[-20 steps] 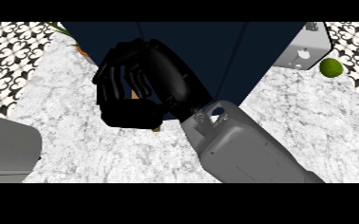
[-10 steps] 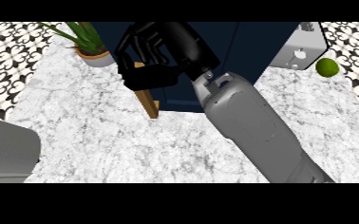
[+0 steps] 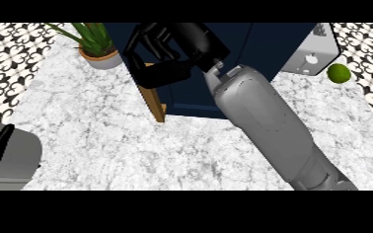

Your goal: Pick up the wine, place it into the cabinet and close the cabinet

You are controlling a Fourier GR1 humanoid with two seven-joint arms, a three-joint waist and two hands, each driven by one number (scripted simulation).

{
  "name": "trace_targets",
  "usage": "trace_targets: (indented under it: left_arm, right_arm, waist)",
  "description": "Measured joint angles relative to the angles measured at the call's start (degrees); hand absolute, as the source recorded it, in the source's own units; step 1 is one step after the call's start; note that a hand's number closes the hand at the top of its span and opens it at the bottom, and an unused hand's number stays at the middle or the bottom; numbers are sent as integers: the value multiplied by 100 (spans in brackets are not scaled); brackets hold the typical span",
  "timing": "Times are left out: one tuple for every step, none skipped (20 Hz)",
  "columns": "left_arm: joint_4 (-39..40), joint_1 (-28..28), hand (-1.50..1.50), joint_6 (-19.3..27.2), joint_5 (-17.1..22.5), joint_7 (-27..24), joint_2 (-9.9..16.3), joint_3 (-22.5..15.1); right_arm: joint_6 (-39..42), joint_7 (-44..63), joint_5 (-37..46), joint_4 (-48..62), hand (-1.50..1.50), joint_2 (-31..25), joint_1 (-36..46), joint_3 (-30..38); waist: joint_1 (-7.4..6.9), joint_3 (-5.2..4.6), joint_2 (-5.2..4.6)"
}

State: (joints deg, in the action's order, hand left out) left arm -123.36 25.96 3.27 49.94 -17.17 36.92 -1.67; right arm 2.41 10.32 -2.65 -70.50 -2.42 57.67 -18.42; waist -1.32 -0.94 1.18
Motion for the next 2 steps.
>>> trace_targets:
  left_arm:
    - [51, -57, -150, 38, -53, -2, -40, -61]
    - [68, -95, -150, 68, -107, -3, -80, -131]
  right_arm:
    - [36, -90, 6, 43, 150, -15, 10, 2]
    - [98, -127, -12, 84, 150, -37, 35, 13]
  waist:
    - [-2, -11, 4]
    - [-12, -14, 5]
